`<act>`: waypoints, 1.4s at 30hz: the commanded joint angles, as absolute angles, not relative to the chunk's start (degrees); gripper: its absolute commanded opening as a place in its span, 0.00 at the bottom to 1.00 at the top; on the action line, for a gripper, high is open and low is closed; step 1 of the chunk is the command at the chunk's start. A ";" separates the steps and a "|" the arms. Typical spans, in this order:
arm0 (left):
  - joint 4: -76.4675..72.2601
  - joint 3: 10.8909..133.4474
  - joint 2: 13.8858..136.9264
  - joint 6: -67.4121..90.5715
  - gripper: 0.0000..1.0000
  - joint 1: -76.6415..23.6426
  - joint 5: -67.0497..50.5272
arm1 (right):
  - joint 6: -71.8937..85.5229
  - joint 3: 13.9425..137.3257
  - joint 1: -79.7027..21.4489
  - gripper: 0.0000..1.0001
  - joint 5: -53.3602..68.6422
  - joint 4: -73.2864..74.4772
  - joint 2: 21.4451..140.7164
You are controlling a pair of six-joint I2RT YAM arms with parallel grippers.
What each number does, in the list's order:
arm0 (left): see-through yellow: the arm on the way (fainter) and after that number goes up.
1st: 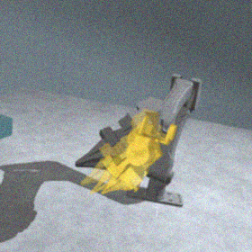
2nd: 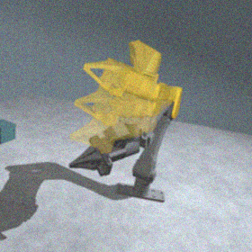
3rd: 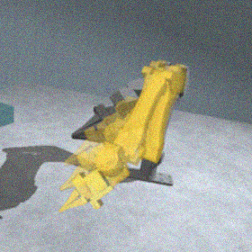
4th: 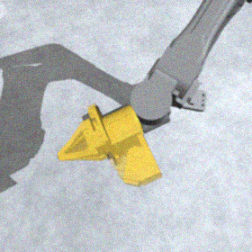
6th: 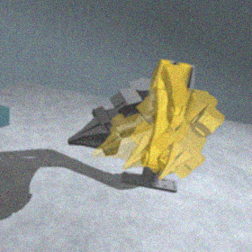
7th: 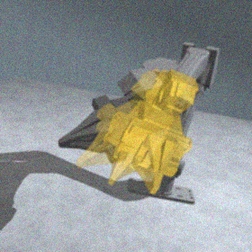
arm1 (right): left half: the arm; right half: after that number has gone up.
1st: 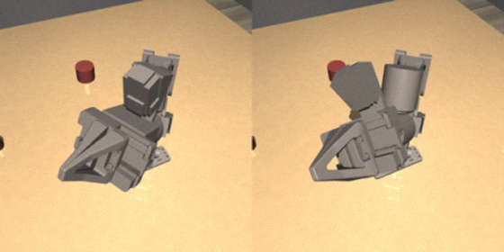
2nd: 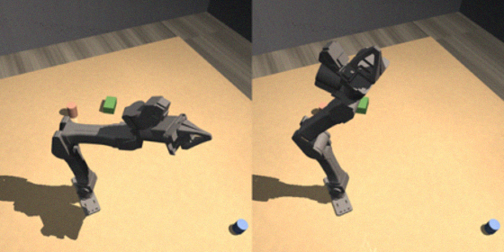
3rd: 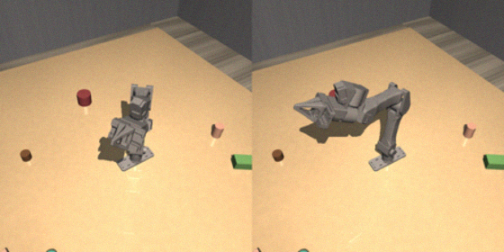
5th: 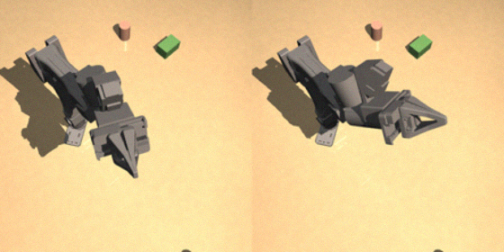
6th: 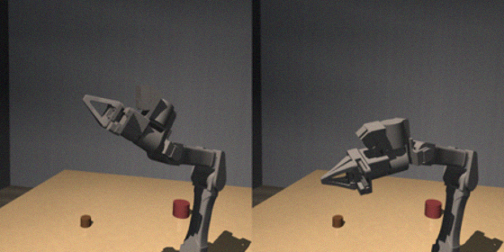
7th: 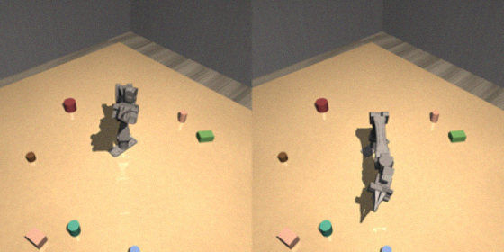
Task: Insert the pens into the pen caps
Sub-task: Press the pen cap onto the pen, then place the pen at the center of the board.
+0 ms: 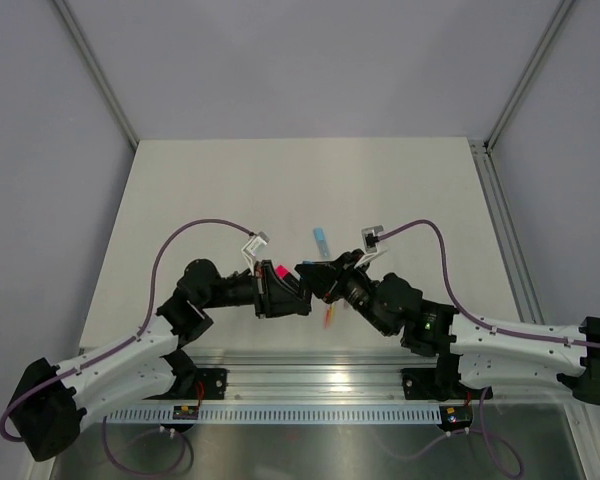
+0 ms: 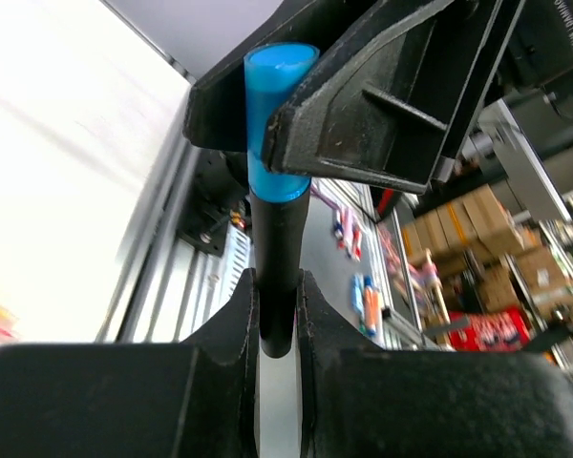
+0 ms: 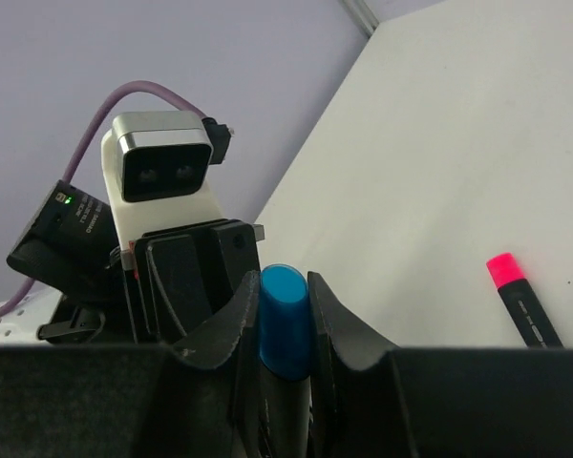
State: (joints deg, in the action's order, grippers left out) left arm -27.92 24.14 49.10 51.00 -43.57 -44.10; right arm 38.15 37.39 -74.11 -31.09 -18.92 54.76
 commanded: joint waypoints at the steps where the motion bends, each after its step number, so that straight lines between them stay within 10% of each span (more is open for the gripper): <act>1: -40.79 22.86 45.45 49.92 0.00 -44.47 -27.35 | 37.26 40.60 -72.34 0.00 -16.53 -8.97 58.88; 3: -38.24 21.19 42.73 50.01 0.00 -44.47 -23.23 | 37.70 41.65 -69.28 0.01 -13.98 -8.44 60.20; 8: -29.72 17.32 39.03 49.22 0.00 -44.47 -15.22 | 38.85 45.43 -62.50 0.59 -8.79 -6.34 64.42; 15: -25.05 13.10 41.65 52.12 0.00 -42.11 -7.03 | 38.58 44.92 -58.97 0.85 -9.84 -4.84 61.19; 33: -30.76 35.32 85.15 58.97 0.00 -31.64 -12.04 | 38.50 34.72 -57.57 0.88 -18.28 10.45 37.80; 42: -26.11 41.82 94.82 58.01 0.20 -29.97 -7.65 | 38.58 34.28 -57.66 0.88 -19.78 15.55 29.80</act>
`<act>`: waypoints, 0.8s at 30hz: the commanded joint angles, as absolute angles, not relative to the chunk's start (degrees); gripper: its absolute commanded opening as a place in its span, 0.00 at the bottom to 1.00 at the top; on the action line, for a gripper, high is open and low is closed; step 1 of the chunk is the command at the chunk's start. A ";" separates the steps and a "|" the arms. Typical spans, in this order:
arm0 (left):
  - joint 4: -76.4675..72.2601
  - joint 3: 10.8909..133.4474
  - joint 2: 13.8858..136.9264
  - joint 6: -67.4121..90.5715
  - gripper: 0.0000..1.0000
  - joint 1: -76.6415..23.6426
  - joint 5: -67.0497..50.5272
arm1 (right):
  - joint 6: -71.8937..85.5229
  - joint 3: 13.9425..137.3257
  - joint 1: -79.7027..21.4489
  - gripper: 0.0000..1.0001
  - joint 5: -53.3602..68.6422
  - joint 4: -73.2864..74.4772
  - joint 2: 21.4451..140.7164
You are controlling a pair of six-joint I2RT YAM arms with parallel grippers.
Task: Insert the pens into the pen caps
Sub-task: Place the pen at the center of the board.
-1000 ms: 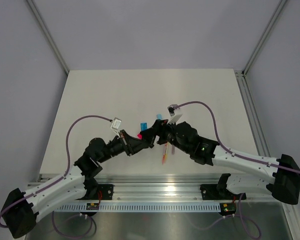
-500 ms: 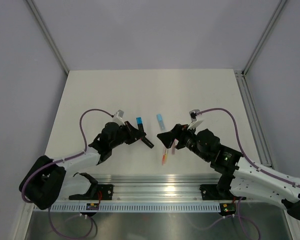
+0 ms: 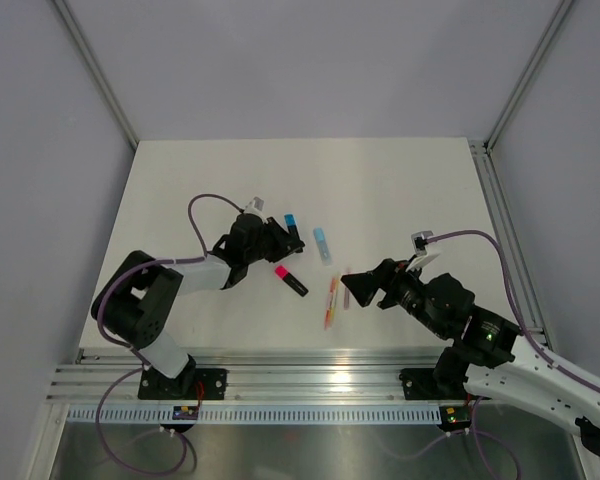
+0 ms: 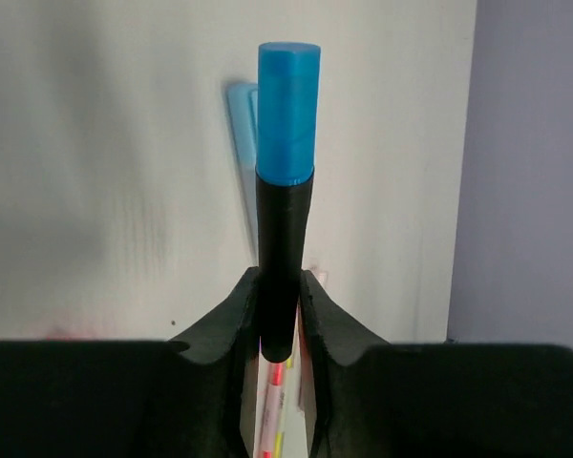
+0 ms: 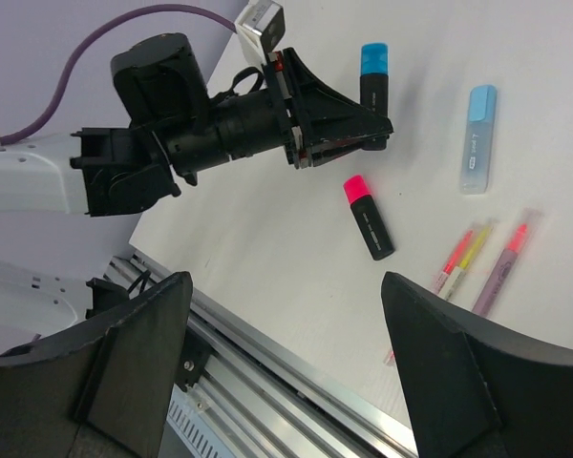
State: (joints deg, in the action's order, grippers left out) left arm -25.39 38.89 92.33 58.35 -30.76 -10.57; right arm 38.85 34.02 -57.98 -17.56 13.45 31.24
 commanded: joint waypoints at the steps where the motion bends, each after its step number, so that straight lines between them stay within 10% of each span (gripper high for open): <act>1: -25.67 42.44 95.53 57.49 0.23 -29.97 -7.47 | 38.67 34.36 -57.57 0.88 -19.60 15.90 29.27; 24: -27.69 36.66 85.21 55.99 0.74 -28.83 -8.70 | 36.12 39.90 -57.66 0.89 -28.48 29.53 20.21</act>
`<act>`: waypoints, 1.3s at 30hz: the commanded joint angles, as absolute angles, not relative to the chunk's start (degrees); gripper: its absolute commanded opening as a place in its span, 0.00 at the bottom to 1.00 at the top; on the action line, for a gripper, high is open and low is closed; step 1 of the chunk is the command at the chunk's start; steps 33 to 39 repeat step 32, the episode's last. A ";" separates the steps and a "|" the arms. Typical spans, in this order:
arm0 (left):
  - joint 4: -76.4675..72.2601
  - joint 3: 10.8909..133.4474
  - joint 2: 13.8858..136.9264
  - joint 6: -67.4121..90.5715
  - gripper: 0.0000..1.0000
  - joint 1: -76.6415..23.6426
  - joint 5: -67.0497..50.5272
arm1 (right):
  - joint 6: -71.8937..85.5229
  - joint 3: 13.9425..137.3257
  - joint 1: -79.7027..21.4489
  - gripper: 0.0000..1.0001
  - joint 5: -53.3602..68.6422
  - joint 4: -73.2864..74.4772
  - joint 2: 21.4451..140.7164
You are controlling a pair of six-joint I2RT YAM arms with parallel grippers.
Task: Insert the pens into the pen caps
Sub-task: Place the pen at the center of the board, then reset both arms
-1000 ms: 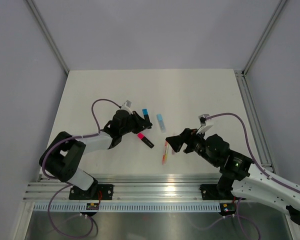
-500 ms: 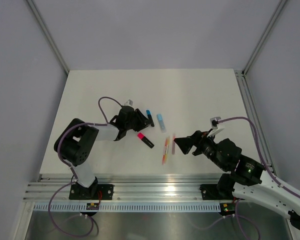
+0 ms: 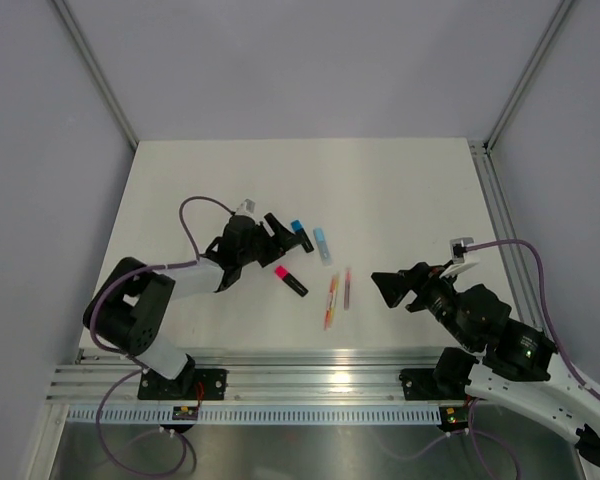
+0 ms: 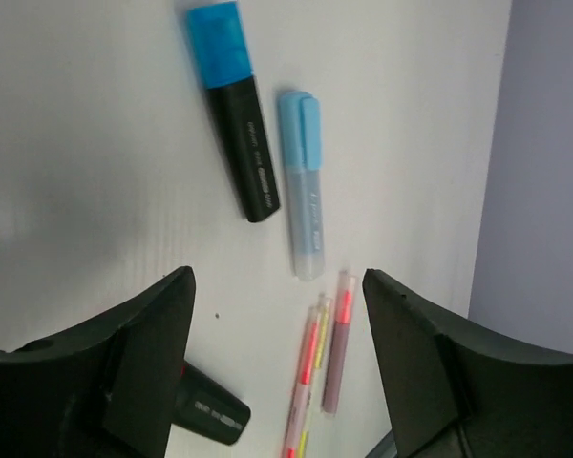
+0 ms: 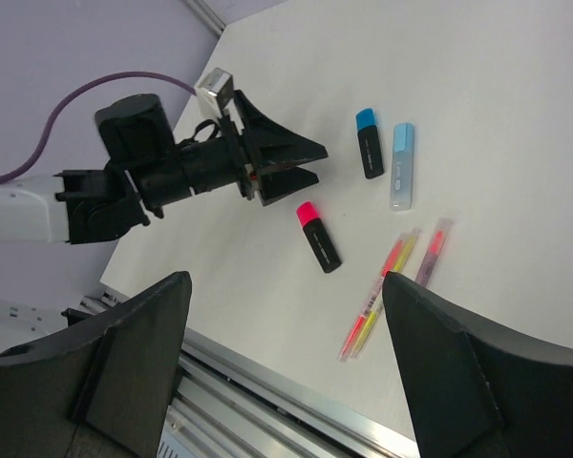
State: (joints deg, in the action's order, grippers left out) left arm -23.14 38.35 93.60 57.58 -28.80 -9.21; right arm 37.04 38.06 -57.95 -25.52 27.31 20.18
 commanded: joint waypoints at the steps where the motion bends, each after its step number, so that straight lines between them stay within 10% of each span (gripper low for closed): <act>1: -27.60 35.95 83.08 55.81 0.76 -28.92 -9.05 | 35.77 40.08 -57.66 0.89 -28.48 29.44 20.21; 7: -18.66 35.76 62.08 53.80 0.96 -28.83 -14.95 | 33.49 47.09 -57.66 1.00 -35.67 37.69 18.03; 16: 11.58 44.10 33.60 37.54 0.99 -28.65 -1.59 | 35.07 54.22 -57.66 0.99 -44.99 46.66 16.70; 39: 28.65 45.97 24.52 25.75 0.99 -28.56 11.95 | 33.49 50.98 -57.66 0.99 -52.20 41.32 16.61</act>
